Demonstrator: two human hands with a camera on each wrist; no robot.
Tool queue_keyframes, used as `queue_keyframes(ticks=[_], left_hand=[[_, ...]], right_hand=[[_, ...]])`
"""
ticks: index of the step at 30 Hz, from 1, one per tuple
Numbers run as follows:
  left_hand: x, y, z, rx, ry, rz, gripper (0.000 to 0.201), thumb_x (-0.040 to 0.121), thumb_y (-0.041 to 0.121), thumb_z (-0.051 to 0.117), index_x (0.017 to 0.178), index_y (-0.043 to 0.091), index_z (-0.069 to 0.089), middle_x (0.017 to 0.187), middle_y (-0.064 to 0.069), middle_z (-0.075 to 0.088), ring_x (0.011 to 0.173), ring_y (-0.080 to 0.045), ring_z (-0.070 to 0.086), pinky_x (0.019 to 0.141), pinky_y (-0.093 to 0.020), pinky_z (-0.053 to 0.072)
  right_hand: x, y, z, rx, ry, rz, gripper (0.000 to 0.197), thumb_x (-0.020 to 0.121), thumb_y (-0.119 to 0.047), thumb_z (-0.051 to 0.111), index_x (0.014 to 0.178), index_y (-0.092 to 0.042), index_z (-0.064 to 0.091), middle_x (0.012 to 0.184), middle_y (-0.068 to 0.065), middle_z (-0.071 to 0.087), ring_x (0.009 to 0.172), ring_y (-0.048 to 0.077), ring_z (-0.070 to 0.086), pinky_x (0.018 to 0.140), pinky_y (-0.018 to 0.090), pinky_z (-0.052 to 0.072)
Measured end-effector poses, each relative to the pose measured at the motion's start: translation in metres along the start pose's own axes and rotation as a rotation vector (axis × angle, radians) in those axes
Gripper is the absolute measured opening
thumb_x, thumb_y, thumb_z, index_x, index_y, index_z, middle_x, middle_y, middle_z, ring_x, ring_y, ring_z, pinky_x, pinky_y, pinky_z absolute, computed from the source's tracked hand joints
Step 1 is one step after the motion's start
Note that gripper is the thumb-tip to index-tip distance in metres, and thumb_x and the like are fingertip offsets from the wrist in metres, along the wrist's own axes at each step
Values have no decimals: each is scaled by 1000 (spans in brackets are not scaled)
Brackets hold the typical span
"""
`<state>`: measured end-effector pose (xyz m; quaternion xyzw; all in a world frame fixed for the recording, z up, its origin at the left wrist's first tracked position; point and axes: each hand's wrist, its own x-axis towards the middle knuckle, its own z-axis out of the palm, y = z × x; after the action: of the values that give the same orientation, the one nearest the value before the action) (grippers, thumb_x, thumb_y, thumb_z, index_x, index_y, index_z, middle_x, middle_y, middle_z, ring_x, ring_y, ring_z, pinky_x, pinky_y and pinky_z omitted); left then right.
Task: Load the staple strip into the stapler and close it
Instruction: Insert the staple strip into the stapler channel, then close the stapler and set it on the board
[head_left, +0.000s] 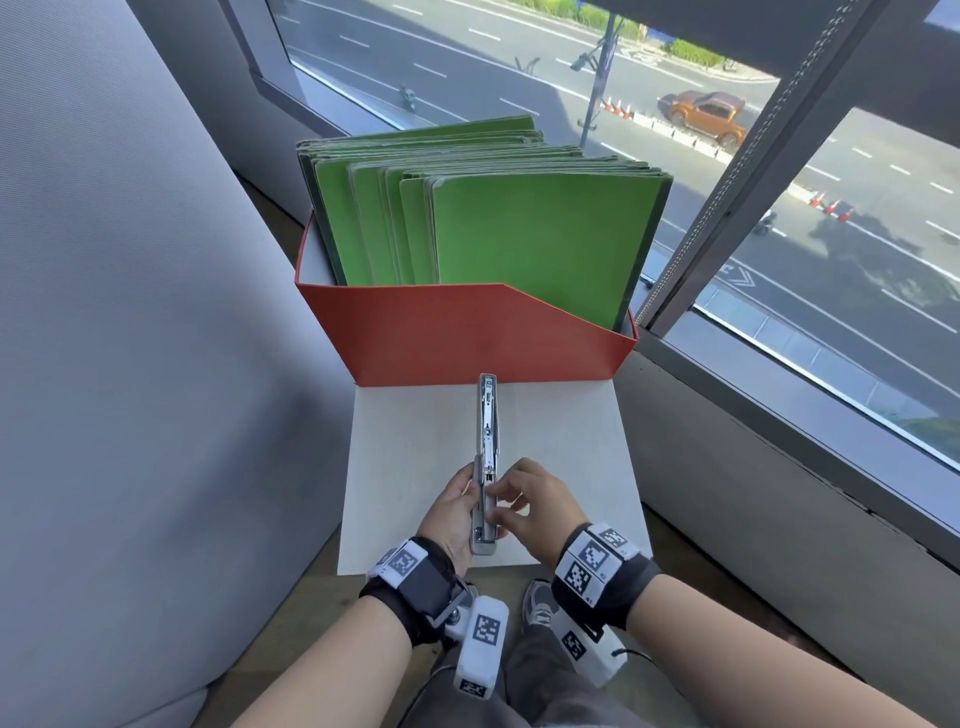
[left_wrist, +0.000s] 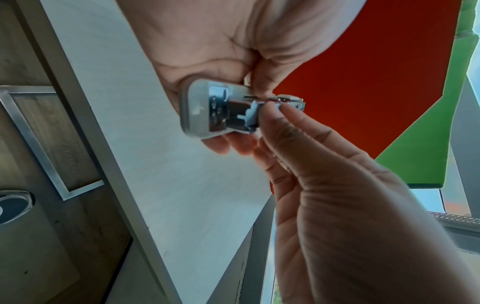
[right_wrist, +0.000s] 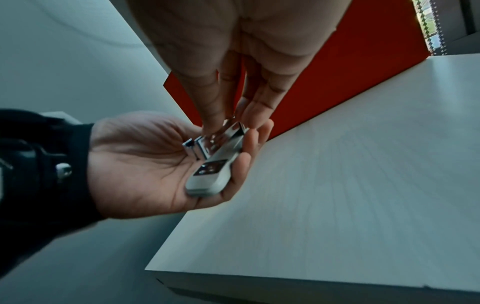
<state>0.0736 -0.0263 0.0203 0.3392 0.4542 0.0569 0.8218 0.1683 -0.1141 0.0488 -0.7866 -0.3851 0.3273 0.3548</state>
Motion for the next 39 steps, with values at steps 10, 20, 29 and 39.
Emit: queue_keyframes(ticks=[10, 20, 29, 39], left_hand=[[-8, -4, -3, 25, 6, -27, 32, 100, 15, 37, 124, 21, 57, 83, -8, 73, 62, -20, 66, 53, -30, 55], [-22, -4, -11, 25, -64, -16, 29, 100, 19, 35, 115, 24, 59, 77, -11, 72, 56, -20, 59, 49, -28, 50], [-14, -7, -20, -34, 17, -73, 34, 98, 9, 31, 104, 22, 62, 64, -9, 66, 48, -18, 53, 44, -25, 45], [4, 12, 0, -74, 123, -107, 26, 98, 21, 37, 94, 23, 63, 76, -12, 63, 54, -21, 53, 51, -28, 44]], right_hand=[[5, -3, -26, -172, -117, -58, 19, 88, -29, 61, 100, -21, 73, 104, -1, 63, 86, 8, 54, 78, 21, 45], [95, 1, -51, 308, -26, 345, 39, 95, -27, 50, 127, -5, 52, 100, 8, 67, 76, 24, 68, 80, 41, 60], [96, -29, -50, 270, -45, 196, 23, 92, -17, 58, 106, -1, 65, 86, 13, 72, 75, 26, 69, 83, 47, 59], [21, -40, -48, 73, -94, -154, 16, 80, -20, 69, 95, -22, 66, 101, -3, 68, 94, 9, 63, 84, 28, 57]])
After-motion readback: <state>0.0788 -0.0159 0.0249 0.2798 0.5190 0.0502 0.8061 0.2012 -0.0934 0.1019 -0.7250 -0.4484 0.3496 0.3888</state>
